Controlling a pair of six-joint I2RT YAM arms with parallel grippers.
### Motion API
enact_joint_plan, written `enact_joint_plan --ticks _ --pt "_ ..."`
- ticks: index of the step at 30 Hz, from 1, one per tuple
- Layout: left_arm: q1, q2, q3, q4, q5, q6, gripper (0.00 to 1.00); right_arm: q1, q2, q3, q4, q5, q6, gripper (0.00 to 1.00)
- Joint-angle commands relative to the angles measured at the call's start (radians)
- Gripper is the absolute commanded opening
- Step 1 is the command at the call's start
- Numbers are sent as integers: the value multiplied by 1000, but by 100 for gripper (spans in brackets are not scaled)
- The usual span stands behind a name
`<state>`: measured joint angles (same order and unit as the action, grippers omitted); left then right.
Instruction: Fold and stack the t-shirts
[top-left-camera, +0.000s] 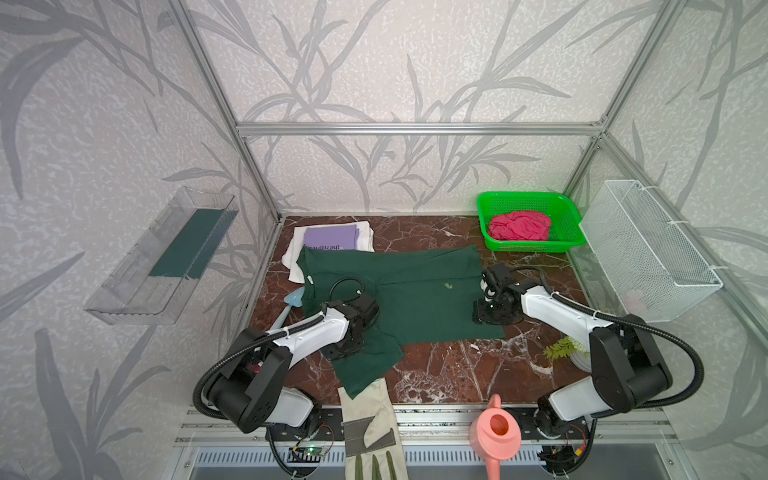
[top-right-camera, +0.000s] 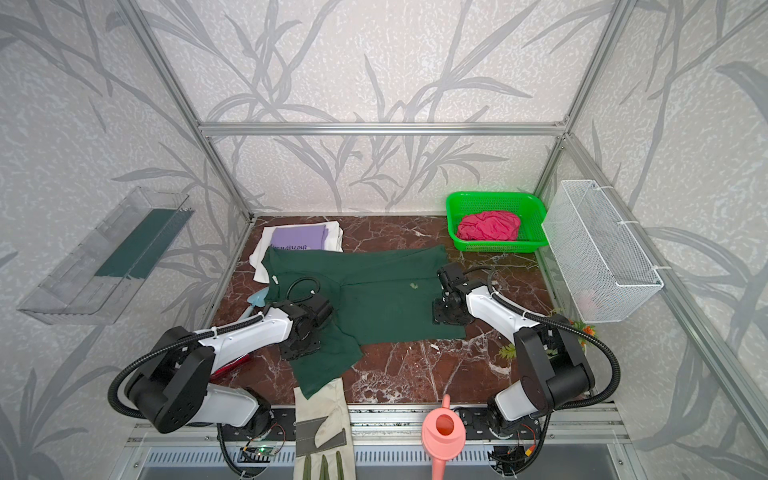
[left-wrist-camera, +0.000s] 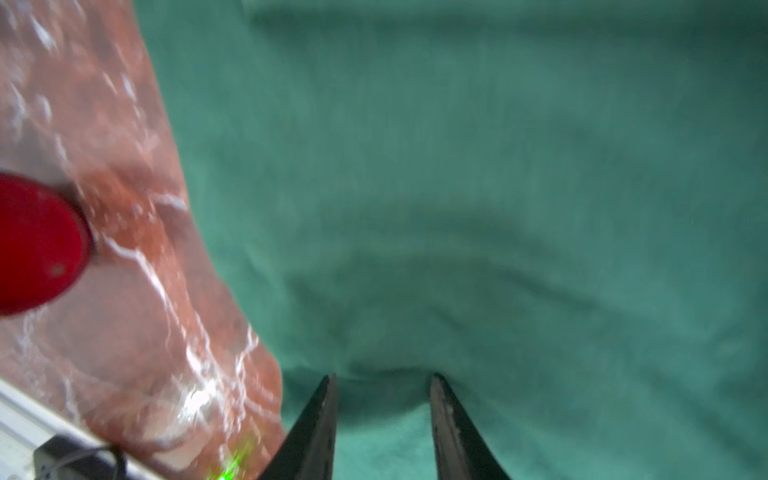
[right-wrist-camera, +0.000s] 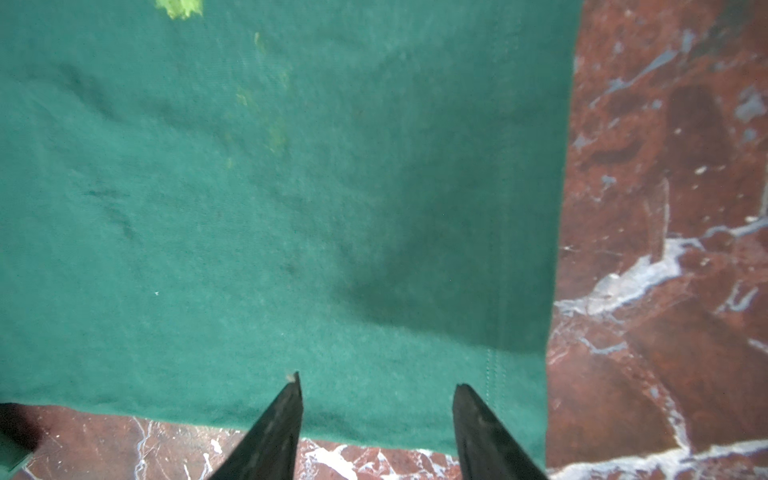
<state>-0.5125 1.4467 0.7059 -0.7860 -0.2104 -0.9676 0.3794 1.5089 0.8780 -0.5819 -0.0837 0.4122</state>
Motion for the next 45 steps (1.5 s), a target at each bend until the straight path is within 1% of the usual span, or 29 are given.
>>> enact_joint_plan --ticks 1,3,6,10,11,13,16,18,20,23,25,27,29,31,33,35,37,42,45 --pt "58 77 -22 141 -4 12 39 -7 -26 6 -33 9 -12 59" --pt "101 106 2 173 14 49 39 -10 -22 8 -32 7 -16 59" --pt "149 160 90 176 22 124 39 -13 -8 23 -31 3 -22 59" --pt "164 197 216 147 -6 191 40 -13 -4 34 -28 -7 -23 59" --pt "164 192 239 125 -10 198 40 -13 -7 35 -27 -7 -21 59" --pt "156 148 239 92 -5 193 40 -13 -19 29 -31 -1 -20 59" --pt "107 6 167 6 -38 128 40 -15 -39 18 -40 17 -21 59" --pt "77 -114 93 -64 -69 51 40 -22 -45 12 -37 15 -22 59" --pt "75 -219 8 -93 -62 -14 40 -27 -39 17 -33 4 -24 59" --pt "76 -342 -117 -67 -76 -72 40 -27 -15 39 -27 -21 -31 59" --pt "86 -397 -166 -81 -103 -117 40 -27 -2 51 -28 -33 -35 59" --pt "102 -425 -192 -100 -132 -135 40 -27 1 49 -28 -37 -37 59" --pt "136 -426 -209 -74 -125 -109 42 -27 -5 38 -22 -34 -38 59" --pt "171 -403 -217 -30 -98 -73 48 -28 -9 28 -20 -30 -40 59" --pt "201 -354 -217 17 -65 -43 49 -29 -11 20 -21 -31 -41 59" --pt "211 -297 -209 31 -62 -50 49 -31 -16 16 -23 -31 -40 60" --pt "214 -240 -183 38 -48 -33 48 -33 -26 12 -22 -31 -35 59" --pt "213 -157 -148 39 0 -26 40 -45 -35 23 -39 -40 -35 59" --pt "213 -164 -153 45 15 -24 26 -62 -45 26 -43 -55 -36 59"
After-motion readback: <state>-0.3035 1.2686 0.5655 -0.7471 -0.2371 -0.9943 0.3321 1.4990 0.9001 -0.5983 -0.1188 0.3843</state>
